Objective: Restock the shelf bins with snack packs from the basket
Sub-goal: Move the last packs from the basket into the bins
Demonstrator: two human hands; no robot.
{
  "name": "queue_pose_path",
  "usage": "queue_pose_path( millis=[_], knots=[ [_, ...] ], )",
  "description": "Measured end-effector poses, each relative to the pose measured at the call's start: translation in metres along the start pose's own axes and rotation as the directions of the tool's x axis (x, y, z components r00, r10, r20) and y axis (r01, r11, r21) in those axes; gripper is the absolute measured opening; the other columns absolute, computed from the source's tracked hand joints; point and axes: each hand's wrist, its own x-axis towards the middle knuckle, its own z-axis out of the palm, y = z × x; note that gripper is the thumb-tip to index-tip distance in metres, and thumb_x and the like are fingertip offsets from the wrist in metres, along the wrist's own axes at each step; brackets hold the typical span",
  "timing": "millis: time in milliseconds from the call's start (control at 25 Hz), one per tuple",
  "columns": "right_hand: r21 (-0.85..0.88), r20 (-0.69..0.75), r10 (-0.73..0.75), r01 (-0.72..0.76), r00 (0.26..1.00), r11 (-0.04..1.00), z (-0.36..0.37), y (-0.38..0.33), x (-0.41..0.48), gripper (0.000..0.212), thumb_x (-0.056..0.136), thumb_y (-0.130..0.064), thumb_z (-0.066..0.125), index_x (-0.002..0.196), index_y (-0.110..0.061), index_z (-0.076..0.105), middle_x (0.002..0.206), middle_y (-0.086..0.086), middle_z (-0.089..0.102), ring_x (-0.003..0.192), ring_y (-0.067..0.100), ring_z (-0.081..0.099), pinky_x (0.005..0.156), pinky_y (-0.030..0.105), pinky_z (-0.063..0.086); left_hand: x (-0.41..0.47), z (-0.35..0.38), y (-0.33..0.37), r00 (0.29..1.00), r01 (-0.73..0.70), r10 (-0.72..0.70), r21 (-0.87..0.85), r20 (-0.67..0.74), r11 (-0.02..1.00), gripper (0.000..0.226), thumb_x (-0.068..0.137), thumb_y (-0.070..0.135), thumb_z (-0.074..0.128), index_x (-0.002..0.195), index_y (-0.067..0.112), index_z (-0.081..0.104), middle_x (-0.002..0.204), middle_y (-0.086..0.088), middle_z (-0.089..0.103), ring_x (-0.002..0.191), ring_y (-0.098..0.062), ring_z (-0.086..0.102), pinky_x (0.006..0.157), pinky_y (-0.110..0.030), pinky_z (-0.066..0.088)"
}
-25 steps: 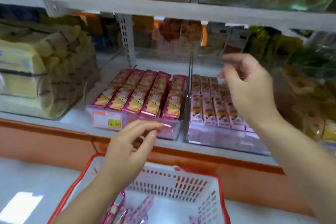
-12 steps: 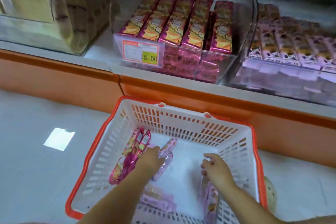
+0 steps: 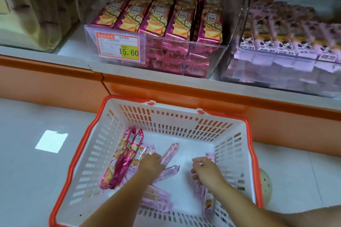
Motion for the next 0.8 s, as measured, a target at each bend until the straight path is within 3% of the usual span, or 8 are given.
queue_pose_path(
  millis=[120, 240, 480, 680, 800],
  knots=[
    [-0.001, 0.025, 0.009, -0.009, 1.0, 1.0, 0.009, 0.005, -0.007, 0.015, 0.094, -0.013, 0.048, 0.103, -0.019, 0.058, 0.074, 0.004, 0.062, 0.056, 0.014, 0.054, 0.05, 0.02, 0.041, -0.008, 0.012, -0.008, 0.999, 0.031, -0.027, -0.098, 0.038, 0.995, 0.049, 0.089, 0.033, 0.061, 0.131, 0.01, 0.047, 0.123, -0.007, 0.059, 0.099, -0.018, 0.056, 0.088, -0.027, 0.044],
    [-0.039, 0.066, 0.035, -0.033, 0.997, 0.999, 0.013, 0.017, -0.015, 0.013, 0.094, -0.015, 0.048, 0.1, -0.024, 0.055, 0.072, 0.001, 0.061, 0.055, 0.013, 0.053, 0.052, 0.02, 0.041, -0.006, 0.017, -0.004, 0.997, 0.067, -0.064, -0.061, 0.04, 0.996, 0.052, 0.089, 0.039, 0.06, 0.13, 0.01, 0.048, 0.128, -0.008, 0.058, 0.11, -0.023, 0.057, 0.091, -0.03, 0.045],
    [0.0, 0.025, 0.051, -0.051, 0.998, 0.999, 0.005, 0.022, -0.006, 0.014, 0.094, -0.012, 0.047, 0.105, -0.018, 0.054, 0.07, 0.004, 0.059, 0.053, 0.015, 0.051, 0.05, 0.022, 0.039, 0.007, 0.022, 0.003, 0.995, 0.091, -0.092, -0.016, -0.024, 0.996, 0.044, 0.088, 0.043, 0.055, 0.123, 0.016, 0.054, 0.119, -0.006, 0.061, 0.107, -0.025, 0.059, 0.091, -0.036, 0.05],
    [-0.004, 0.012, 0.09, -0.09, 0.996, 0.996, 0.003, 0.025, 0.0, 0.019, 0.093, -0.013, 0.048, 0.11, -0.016, 0.055, 0.071, 0.004, 0.06, 0.054, 0.015, 0.053, 0.053, 0.024, 0.041, 0.008, 0.026, 0.014, 0.999, 0.053, -0.053, 0.089, -0.012, 0.995, 0.035, 0.087, 0.041, 0.054, 0.115, 0.022, 0.056, 0.106, 0.001, 0.064, 0.096, -0.019, 0.062, 0.087, -0.035, 0.051],
    [-0.006, 0.004, 0.108, -0.108, 0.994, 0.994, 0.002, 0.023, -0.001, 0.018, 0.093, -0.015, 0.048, 0.109, -0.018, 0.055, 0.073, 0.004, 0.061, 0.058, 0.017, 0.055, 0.056, 0.027, 0.043, 0.001, 0.031, 0.017, 0.996, 0.041, -0.04, -0.013, 0.074, 0.999, 0.038, 0.081, 0.037, 0.064, 0.113, 0.017, 0.057, 0.105, -0.002, 0.065, 0.089, -0.017, 0.063, 0.079, -0.027, 0.051]
  ],
)
